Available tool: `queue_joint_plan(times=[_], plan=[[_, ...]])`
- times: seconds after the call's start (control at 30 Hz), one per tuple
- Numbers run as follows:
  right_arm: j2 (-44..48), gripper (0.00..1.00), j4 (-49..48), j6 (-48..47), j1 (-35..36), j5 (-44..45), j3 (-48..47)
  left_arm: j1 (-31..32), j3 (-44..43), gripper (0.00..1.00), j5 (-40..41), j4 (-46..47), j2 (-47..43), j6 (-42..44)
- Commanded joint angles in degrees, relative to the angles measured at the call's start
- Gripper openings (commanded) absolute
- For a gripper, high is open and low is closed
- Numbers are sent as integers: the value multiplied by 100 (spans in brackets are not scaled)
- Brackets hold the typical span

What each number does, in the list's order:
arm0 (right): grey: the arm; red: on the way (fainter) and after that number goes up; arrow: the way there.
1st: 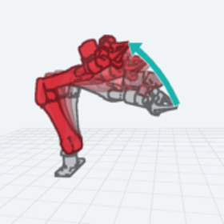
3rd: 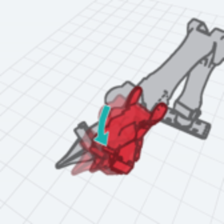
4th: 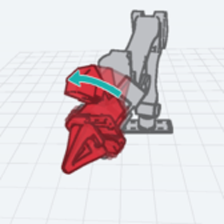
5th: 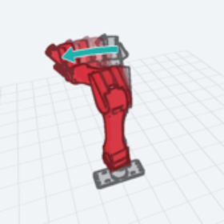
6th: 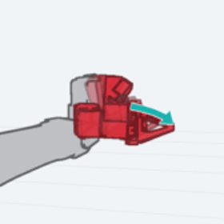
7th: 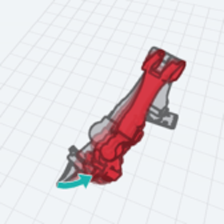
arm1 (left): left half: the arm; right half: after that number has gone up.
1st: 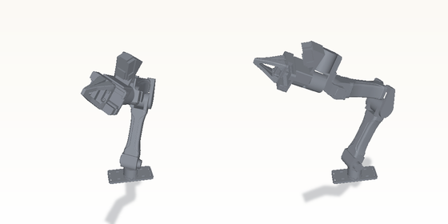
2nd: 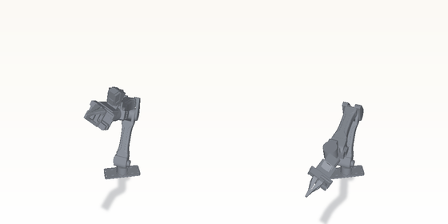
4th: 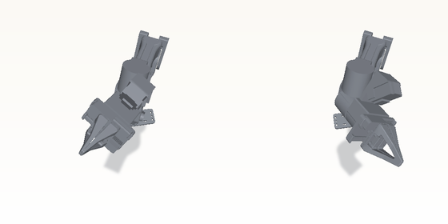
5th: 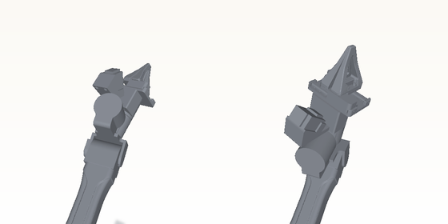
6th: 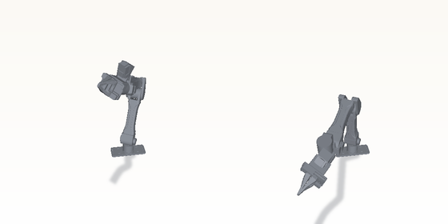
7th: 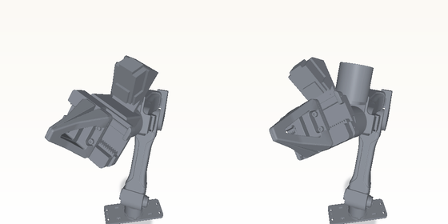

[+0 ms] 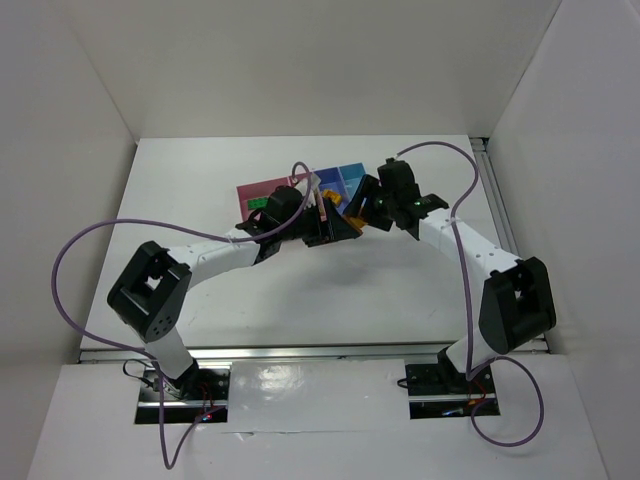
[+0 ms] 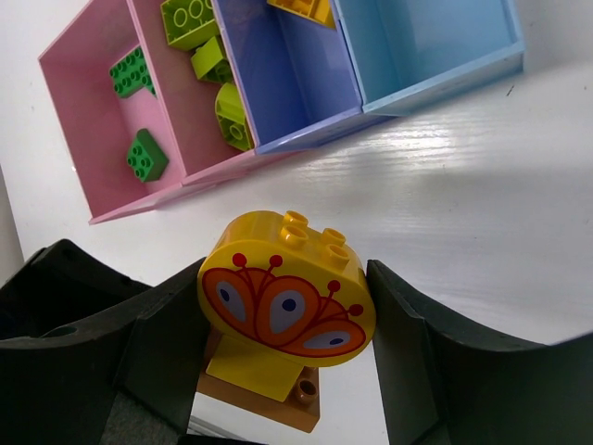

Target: Sort the legos into containers by color

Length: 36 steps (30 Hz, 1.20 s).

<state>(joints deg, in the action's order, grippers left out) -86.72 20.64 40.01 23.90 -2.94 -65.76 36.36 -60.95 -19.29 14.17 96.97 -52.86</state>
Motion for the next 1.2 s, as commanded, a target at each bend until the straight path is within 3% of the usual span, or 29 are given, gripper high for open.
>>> queue_joint_plan(times=[0.0,0.47,0.63,0.67,0.8,0.93,1.17], plan=[[76,43,-210,51,27,-180,-297,-128,-13,75,102,331,-83,-31],[-29,44,-315,51,80,-286,-245,-129,-260,63,-5,507,103,-31],[-29,44,-315,104,80,-338,-192,-129,-470,49,-57,402,304,-162],[-29,44,-315,104,80,-339,-192,-129,-471,40,-57,402,305,-215],[-29,44,-315,104,80,-339,-192,-129,-471,26,-57,455,305,-269],[-29,44,-315,156,80,-339,-139,-129,-471,2,56,235,305,-269],[-29,44,-184,104,18,-339,-86,-129,-400,0,110,-195,305,-146]])
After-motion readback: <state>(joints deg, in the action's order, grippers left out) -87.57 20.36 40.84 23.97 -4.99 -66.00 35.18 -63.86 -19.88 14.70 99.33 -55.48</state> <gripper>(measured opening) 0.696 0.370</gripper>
